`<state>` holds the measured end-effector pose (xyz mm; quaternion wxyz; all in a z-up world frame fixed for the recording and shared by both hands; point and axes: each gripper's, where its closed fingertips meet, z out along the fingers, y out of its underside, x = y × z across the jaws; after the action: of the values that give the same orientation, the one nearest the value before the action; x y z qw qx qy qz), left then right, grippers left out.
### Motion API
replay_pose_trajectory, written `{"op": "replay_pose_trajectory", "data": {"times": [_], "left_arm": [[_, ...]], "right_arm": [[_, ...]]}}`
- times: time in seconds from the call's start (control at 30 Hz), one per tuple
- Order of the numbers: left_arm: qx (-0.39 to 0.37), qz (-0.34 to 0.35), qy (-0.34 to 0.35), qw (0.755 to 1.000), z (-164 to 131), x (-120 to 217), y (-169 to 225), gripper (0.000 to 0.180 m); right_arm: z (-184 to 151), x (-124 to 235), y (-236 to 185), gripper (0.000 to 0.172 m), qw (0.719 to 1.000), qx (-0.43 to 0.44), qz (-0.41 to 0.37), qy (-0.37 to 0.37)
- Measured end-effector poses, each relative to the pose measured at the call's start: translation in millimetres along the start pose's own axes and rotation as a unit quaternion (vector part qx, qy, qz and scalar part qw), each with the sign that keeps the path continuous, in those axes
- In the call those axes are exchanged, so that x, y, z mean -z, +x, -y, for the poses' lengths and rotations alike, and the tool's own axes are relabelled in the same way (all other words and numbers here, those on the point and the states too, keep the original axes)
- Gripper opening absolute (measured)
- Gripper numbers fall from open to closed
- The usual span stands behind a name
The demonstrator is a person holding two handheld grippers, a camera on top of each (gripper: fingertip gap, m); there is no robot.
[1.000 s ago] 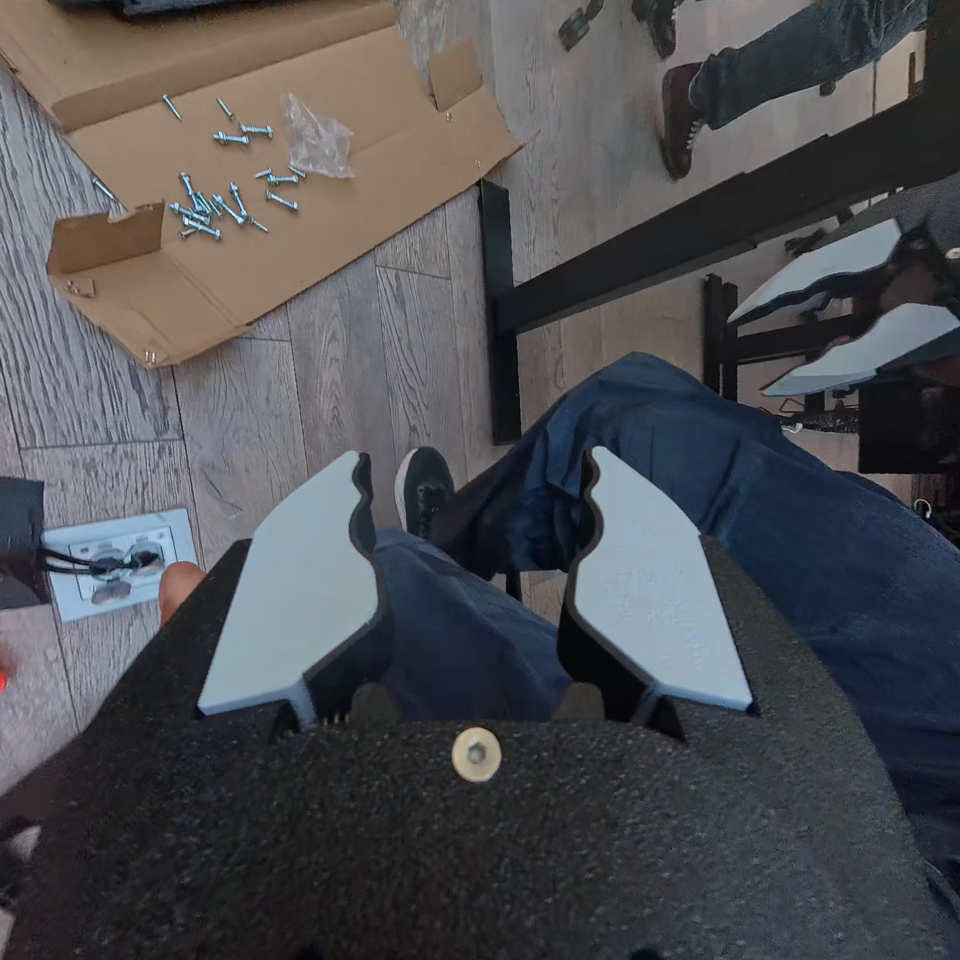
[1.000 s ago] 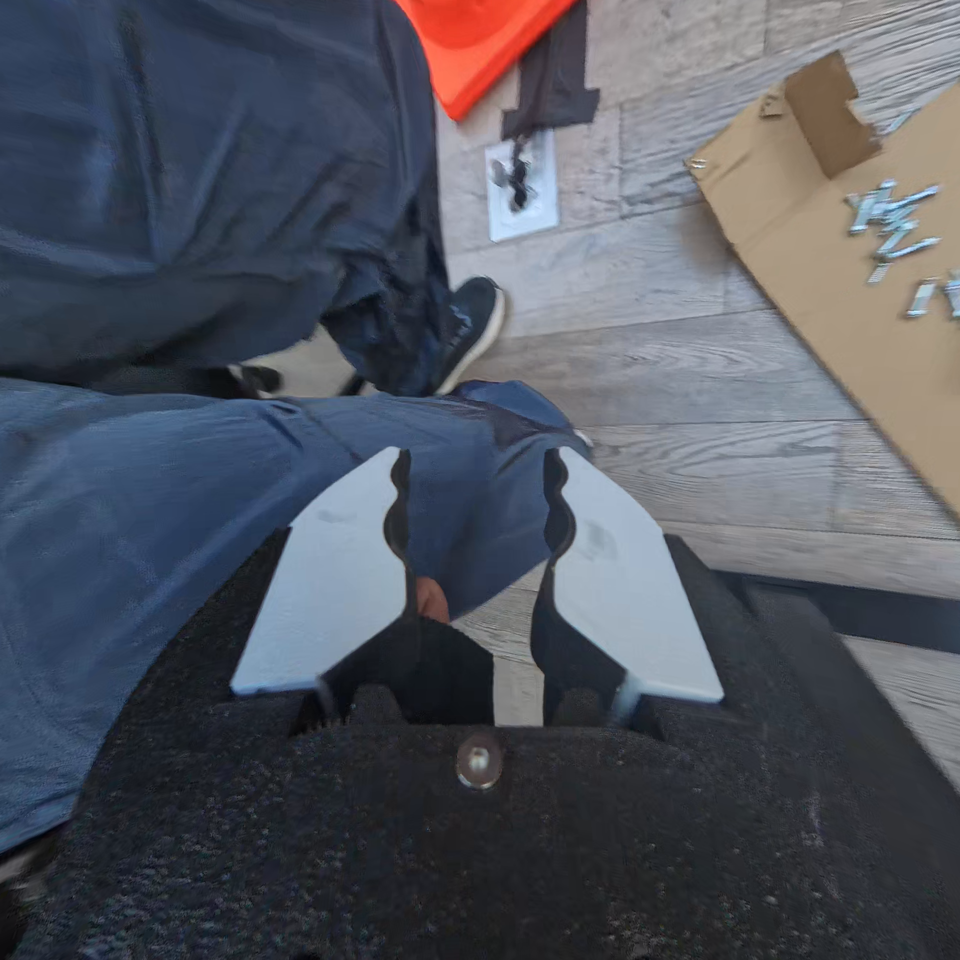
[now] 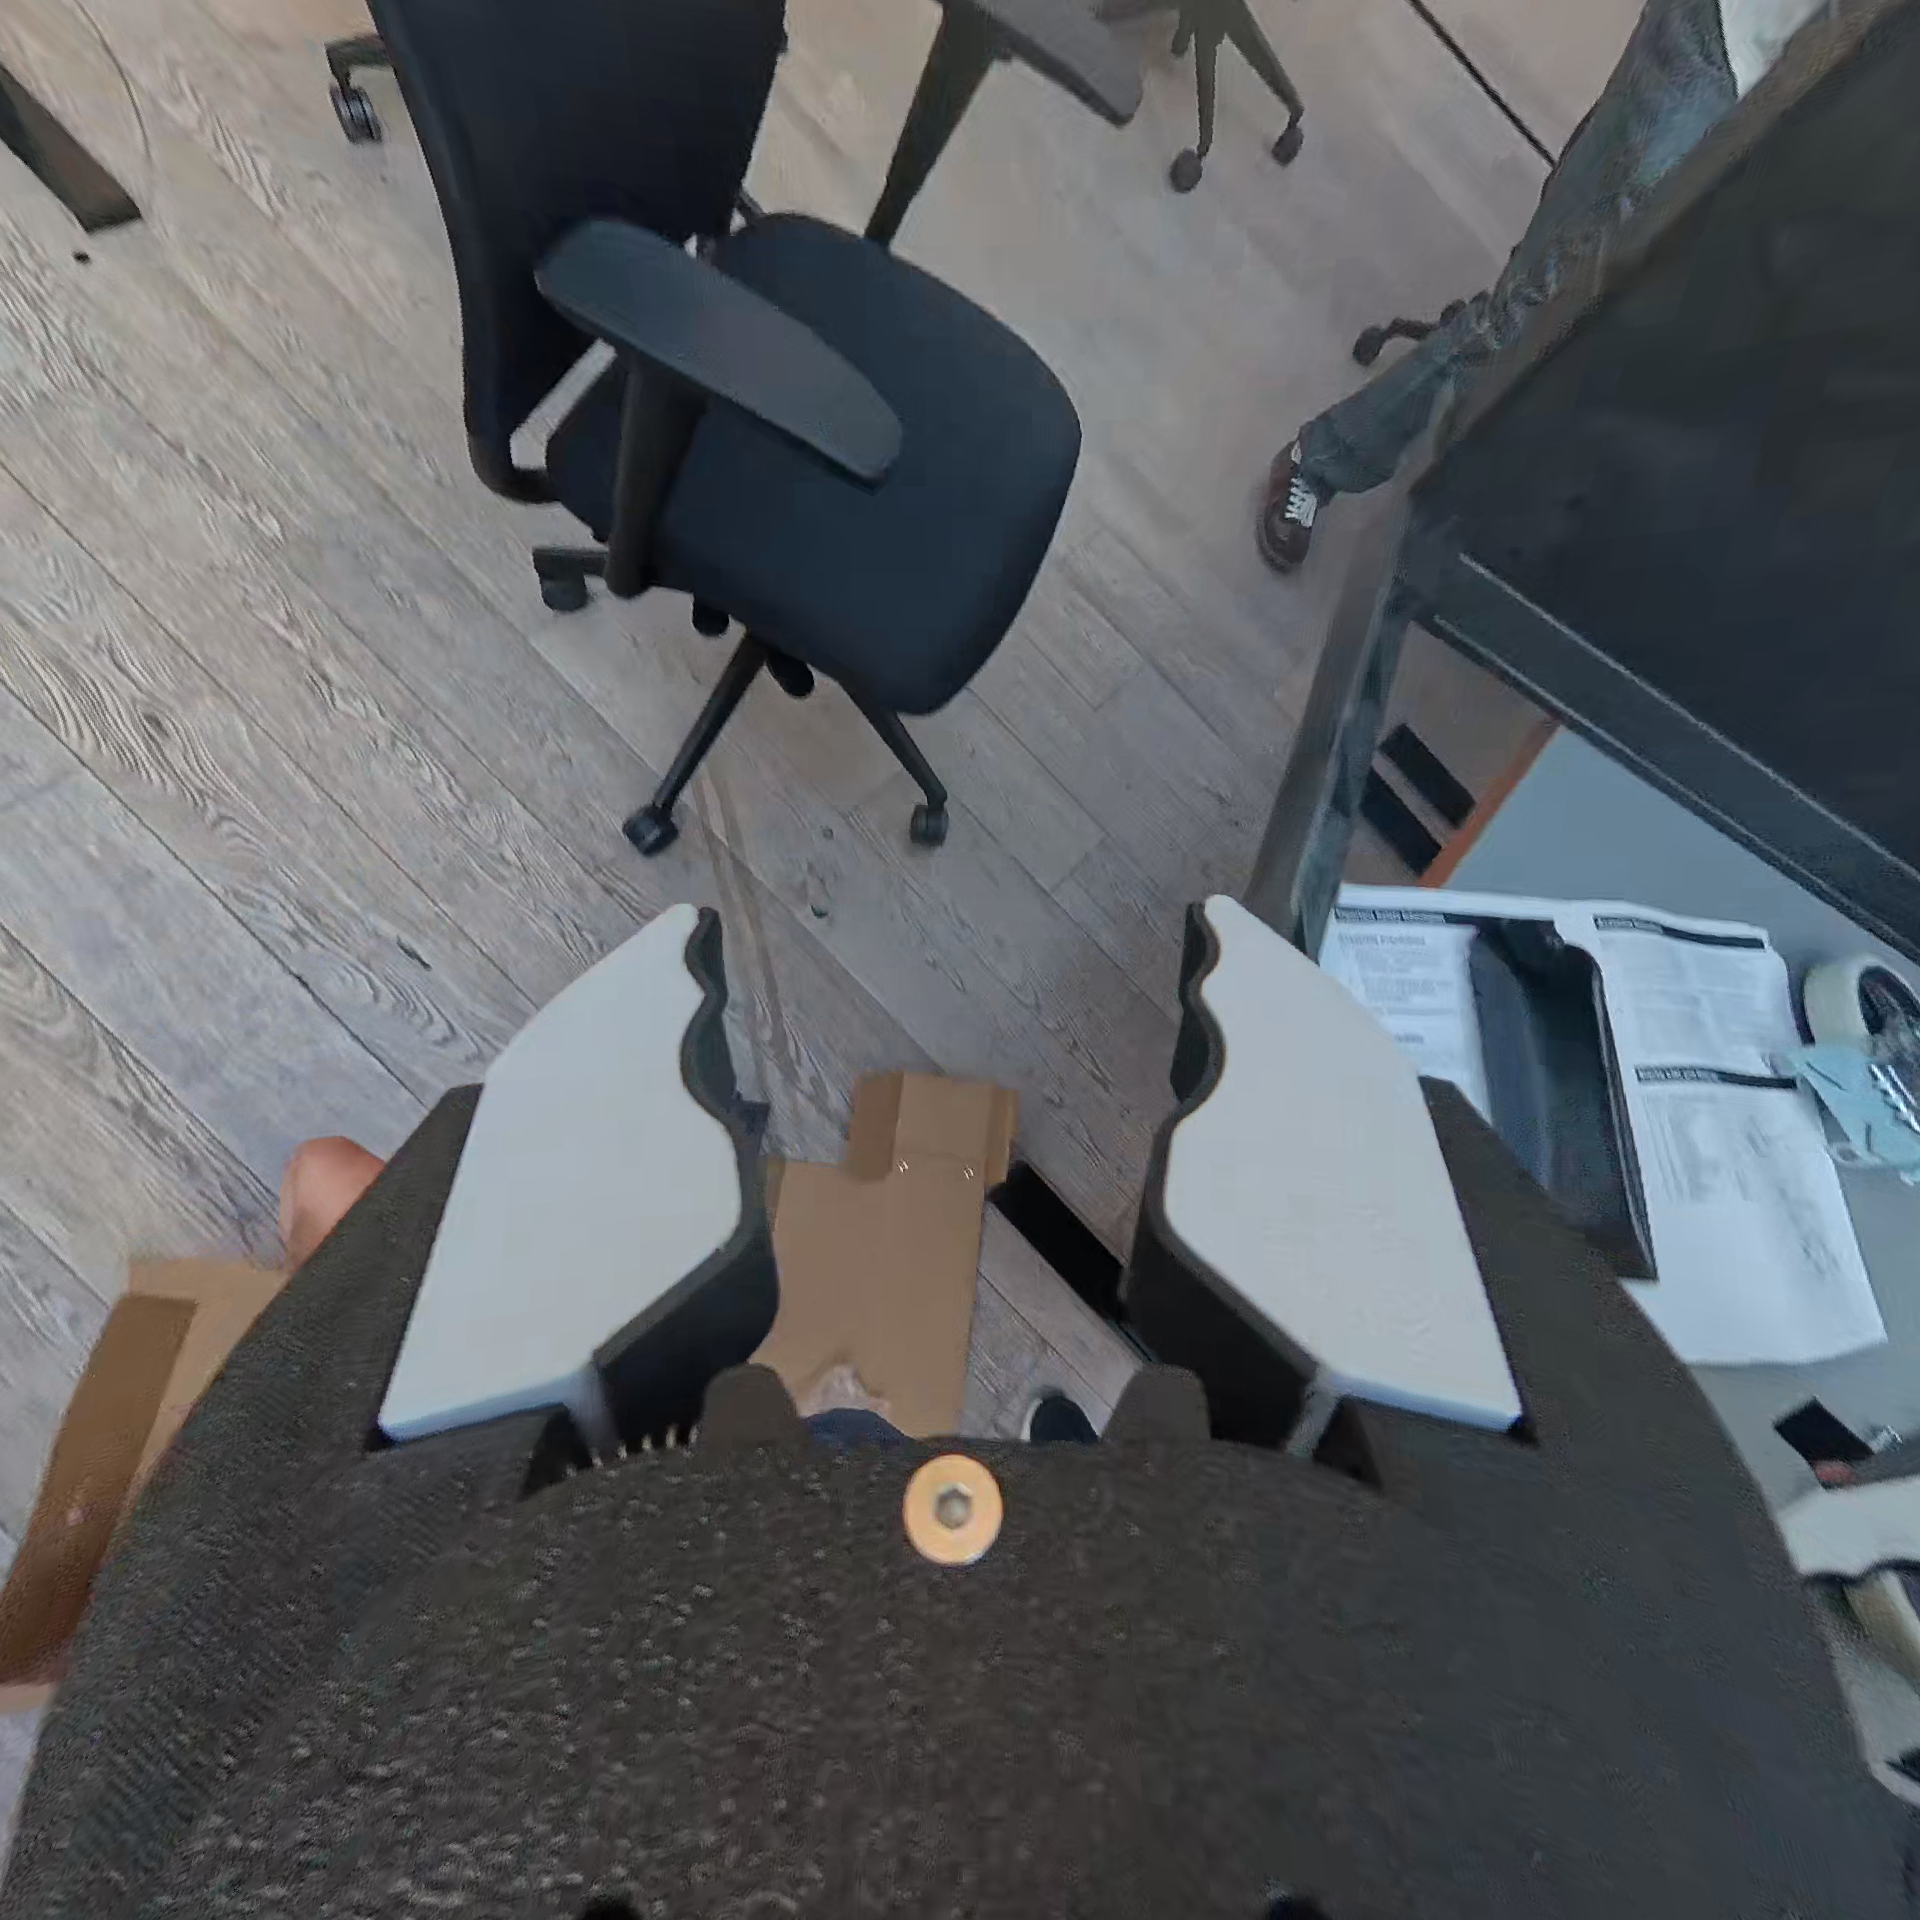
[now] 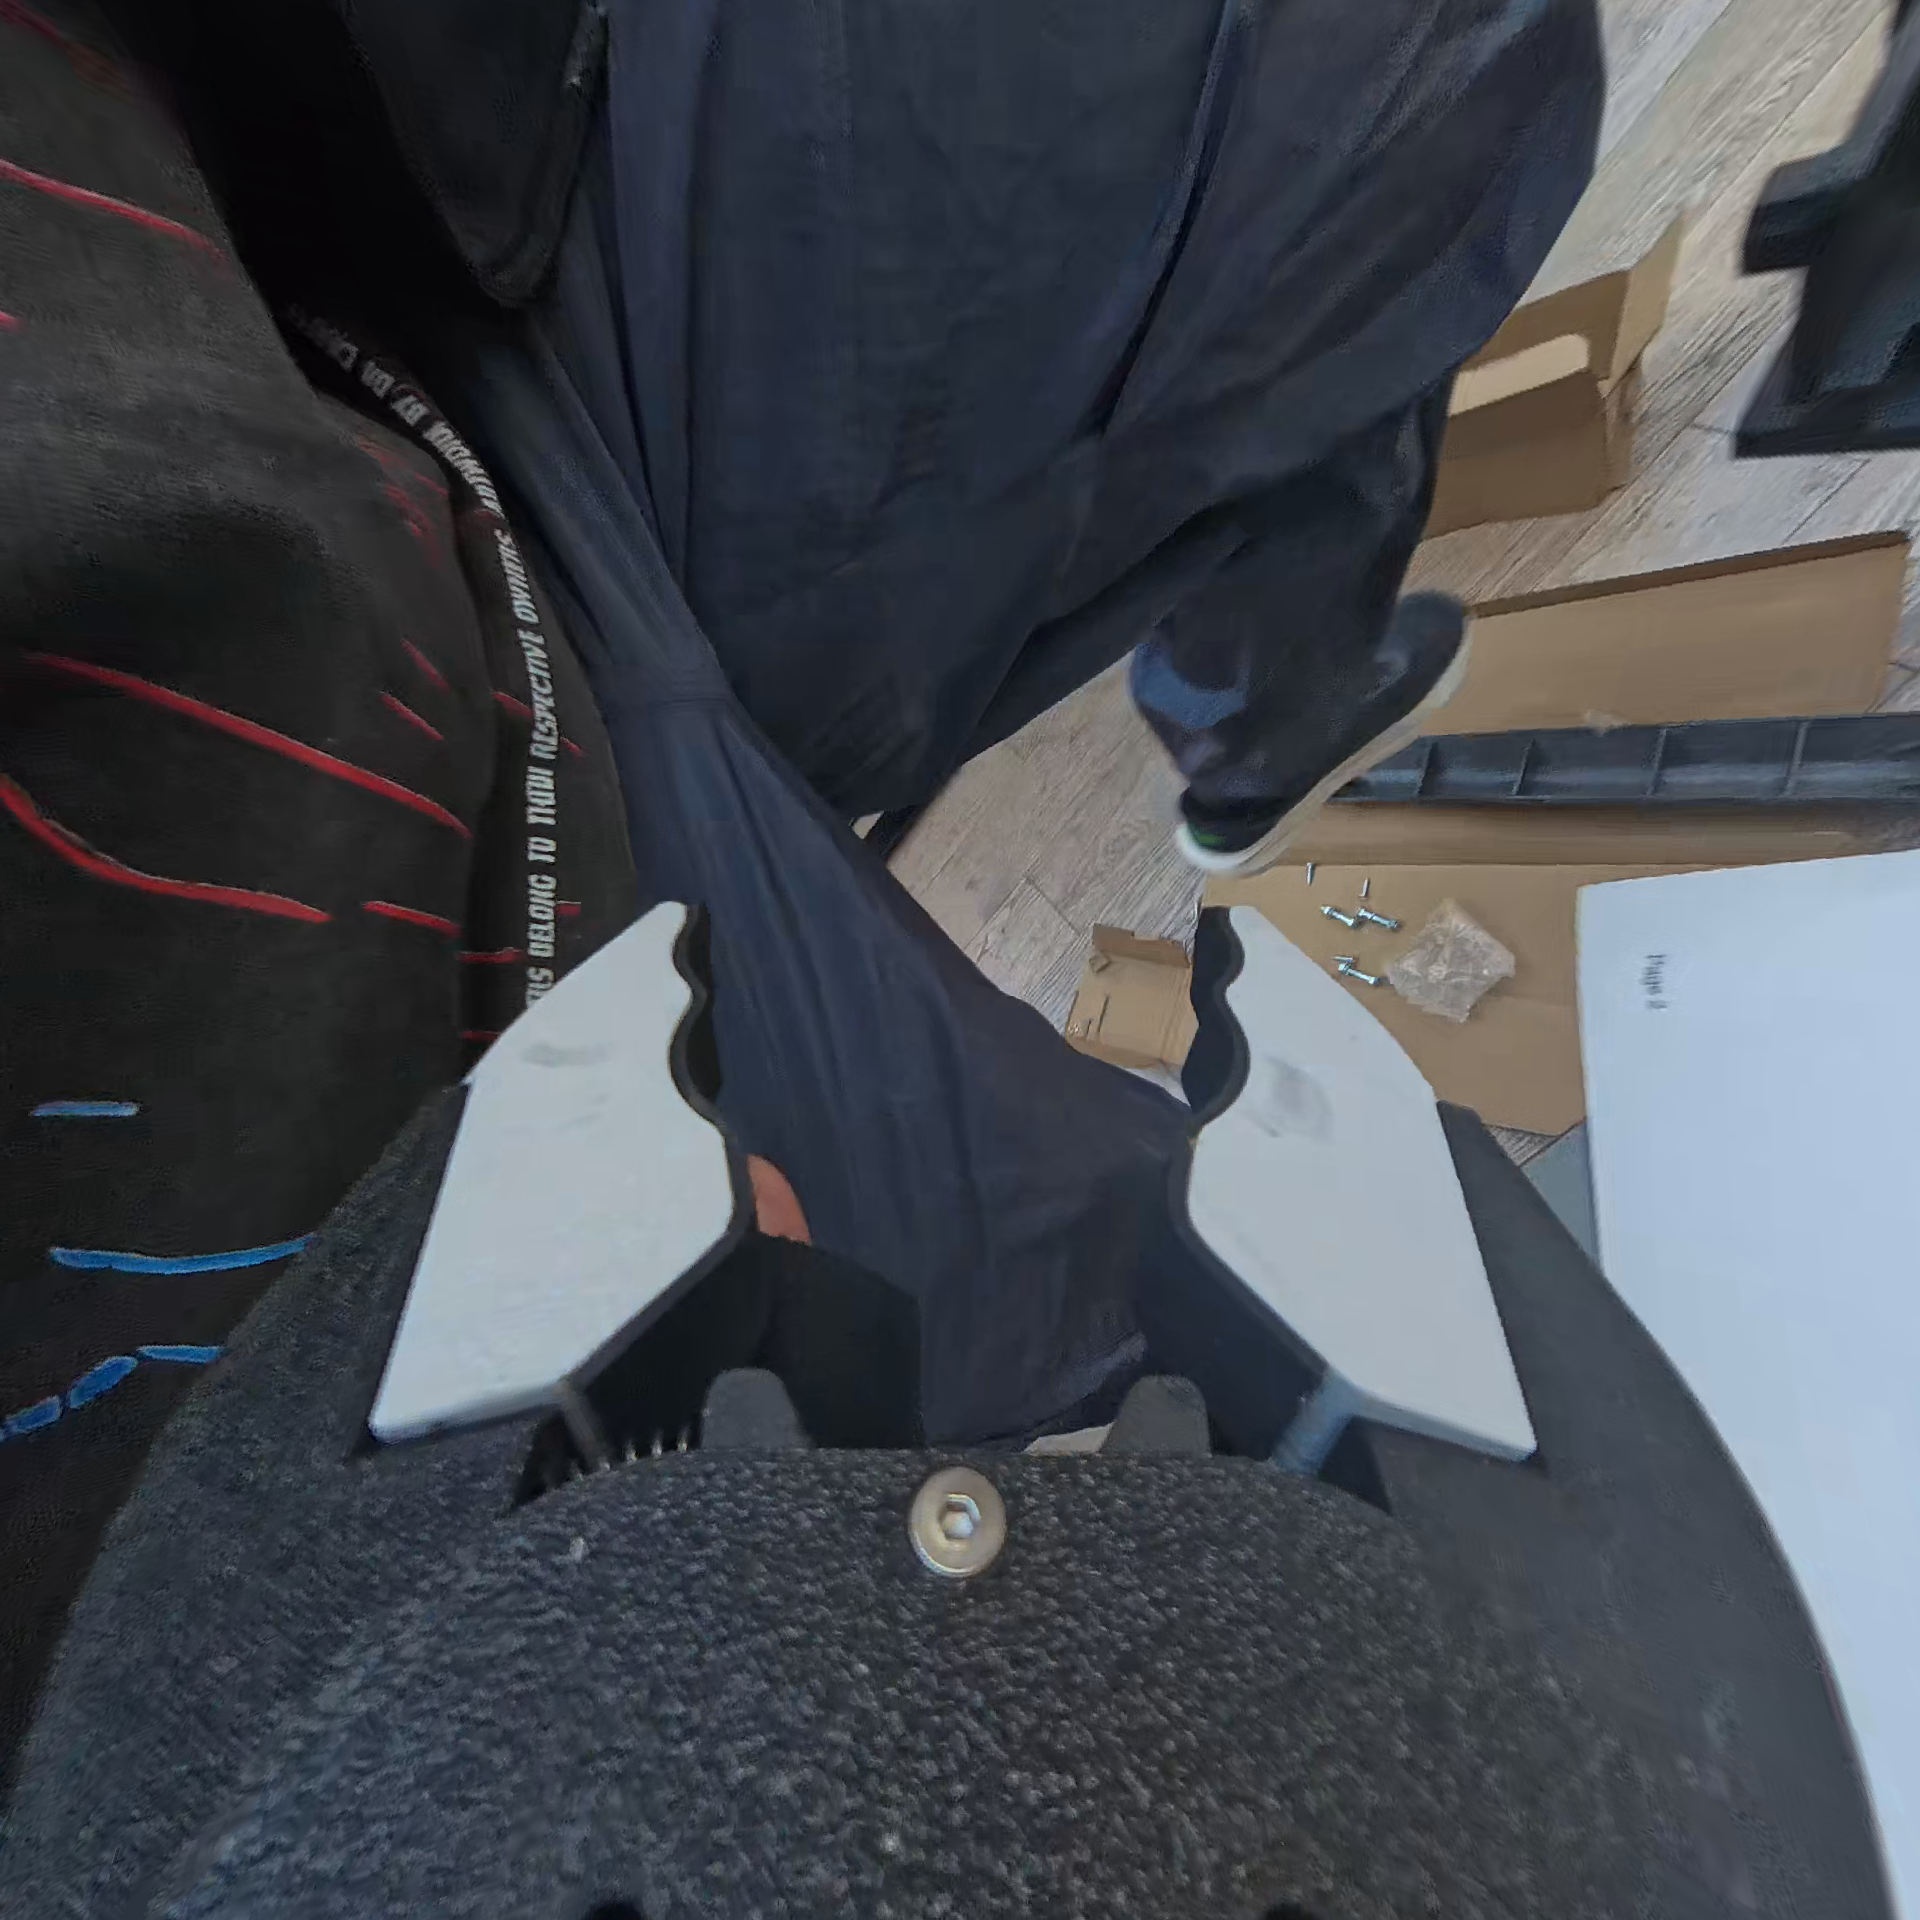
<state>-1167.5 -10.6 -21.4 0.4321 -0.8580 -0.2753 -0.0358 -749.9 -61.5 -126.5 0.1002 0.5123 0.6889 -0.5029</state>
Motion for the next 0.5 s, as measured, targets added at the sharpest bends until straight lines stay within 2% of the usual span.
{"op": "replay_pose_trajectory", "data": {"times": [0.17,0.3,0.4,0.5], "left_arm": [[-0.025,0.018,0.052,0.998,168.3,-119.8,-75.6,0.091],[-0.052,0.039,0.097,0.993,297.9,-247.1,-160.7,0.097],[-0.048,0.041,0.120,0.991,367.7,-370.9,-243.7,0.106],[-0.052,-0.015,0.110,0.993,400.2,-485.1,-289.6,0.116]], "right_arm": [[50.2,8.4,52.6,0.089,0.993,-0.064,-0.053,0.080],[98.5,9.4,105.5,0.088,0.975,-0.128,-0.120,0.134],[144.2,5.6,154.3,0.087,0.943,-0.209,-0.183,0.183],[209.8,-9.8,193.5,0.085,0.894,-0.316,-0.224,0.226]]}}
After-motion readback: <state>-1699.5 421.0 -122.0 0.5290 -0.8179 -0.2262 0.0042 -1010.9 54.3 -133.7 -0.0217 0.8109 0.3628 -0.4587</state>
